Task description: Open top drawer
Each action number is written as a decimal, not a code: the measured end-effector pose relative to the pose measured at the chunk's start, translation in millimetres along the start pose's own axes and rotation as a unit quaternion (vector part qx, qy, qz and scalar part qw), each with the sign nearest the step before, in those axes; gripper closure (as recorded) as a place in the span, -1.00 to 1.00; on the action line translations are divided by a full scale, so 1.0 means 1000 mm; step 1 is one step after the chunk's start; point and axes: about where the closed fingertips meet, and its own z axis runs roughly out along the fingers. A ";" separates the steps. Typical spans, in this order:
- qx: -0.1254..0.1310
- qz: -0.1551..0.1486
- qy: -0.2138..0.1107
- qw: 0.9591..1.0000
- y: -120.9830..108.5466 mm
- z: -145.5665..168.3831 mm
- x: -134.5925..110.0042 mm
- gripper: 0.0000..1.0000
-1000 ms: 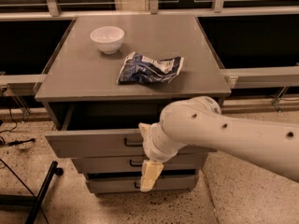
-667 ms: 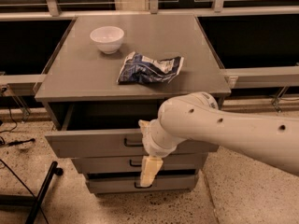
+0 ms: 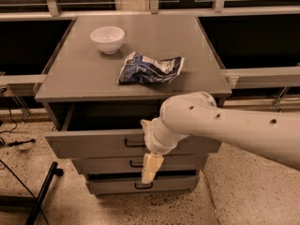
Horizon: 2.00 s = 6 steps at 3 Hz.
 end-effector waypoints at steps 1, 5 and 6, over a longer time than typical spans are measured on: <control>-0.020 0.016 0.003 1.000 -0.001 0.008 0.006 -1.00; -0.105 0.098 0.022 0.989 0.031 -0.017 0.009 -1.00; -0.132 0.114 0.028 0.984 0.043 -0.021 0.011 -1.00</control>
Offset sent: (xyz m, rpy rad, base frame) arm -0.0021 -0.0064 -0.0134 -0.0420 0.2135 -0.0585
